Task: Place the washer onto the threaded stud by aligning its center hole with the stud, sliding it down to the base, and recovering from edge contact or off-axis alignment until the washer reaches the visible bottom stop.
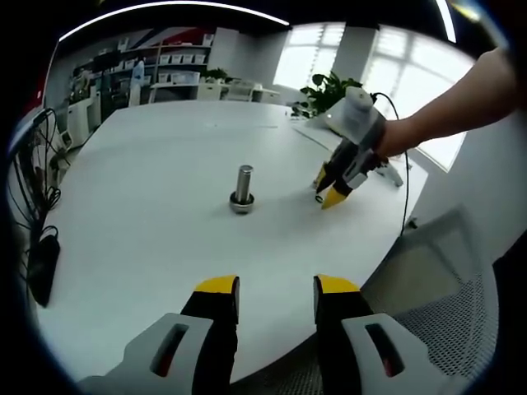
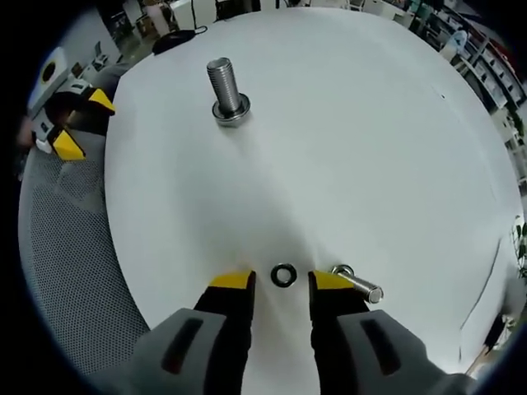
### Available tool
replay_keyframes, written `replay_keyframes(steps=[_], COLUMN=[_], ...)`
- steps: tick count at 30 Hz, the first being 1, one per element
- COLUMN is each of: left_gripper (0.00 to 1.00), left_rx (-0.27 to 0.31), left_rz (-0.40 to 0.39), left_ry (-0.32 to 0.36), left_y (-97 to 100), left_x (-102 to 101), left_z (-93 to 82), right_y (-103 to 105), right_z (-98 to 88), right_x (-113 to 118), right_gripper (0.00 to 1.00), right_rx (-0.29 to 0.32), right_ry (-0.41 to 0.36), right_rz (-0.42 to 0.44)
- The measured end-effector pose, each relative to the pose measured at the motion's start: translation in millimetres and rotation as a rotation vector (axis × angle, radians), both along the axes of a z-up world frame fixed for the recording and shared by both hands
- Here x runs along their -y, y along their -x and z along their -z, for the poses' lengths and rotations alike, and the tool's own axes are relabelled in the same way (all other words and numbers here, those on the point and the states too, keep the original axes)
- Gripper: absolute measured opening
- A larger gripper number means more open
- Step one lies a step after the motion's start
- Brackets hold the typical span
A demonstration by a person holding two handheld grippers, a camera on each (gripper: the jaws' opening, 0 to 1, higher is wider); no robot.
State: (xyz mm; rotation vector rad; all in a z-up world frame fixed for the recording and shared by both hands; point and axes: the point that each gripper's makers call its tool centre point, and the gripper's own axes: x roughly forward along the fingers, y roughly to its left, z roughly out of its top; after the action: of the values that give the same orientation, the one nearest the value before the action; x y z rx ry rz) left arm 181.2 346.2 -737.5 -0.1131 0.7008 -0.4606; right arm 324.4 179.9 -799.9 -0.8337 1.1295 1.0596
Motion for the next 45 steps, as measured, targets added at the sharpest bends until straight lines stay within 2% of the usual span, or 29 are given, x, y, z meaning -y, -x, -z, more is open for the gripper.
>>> replay_keyframes(steps=[6,20,33,45], left_gripper=[0.34,0.34,0.34,0.34], left_rx=[-0.002,-0.007,-0.009,-0.006], left_rz=[0.002,0.003,0.004,-0.007], left_ry=[0.000,-0.003,-0.009,-0.005], left_y=[0.3,0.3,0.3,-0.2], left_x=[0.4,0.2,0.0,-1.4], left_z=[0.2,1.4,2.1,1.8], right_y=[2.1,-0.8,-1.4,-1.3], right_z=[0.5,0.3,1.2,0.4], right_x=[-0.2,1.4,1.5,2.0], right_gripper=[0.24,0.16,0.15,0.15], right_rx=[-0.017,-0.011,-0.002,0.004], right_ry=[0.064,0.115,0.156,0.113], right_rz=[-0.093,-0.150,-0.143,-0.091])
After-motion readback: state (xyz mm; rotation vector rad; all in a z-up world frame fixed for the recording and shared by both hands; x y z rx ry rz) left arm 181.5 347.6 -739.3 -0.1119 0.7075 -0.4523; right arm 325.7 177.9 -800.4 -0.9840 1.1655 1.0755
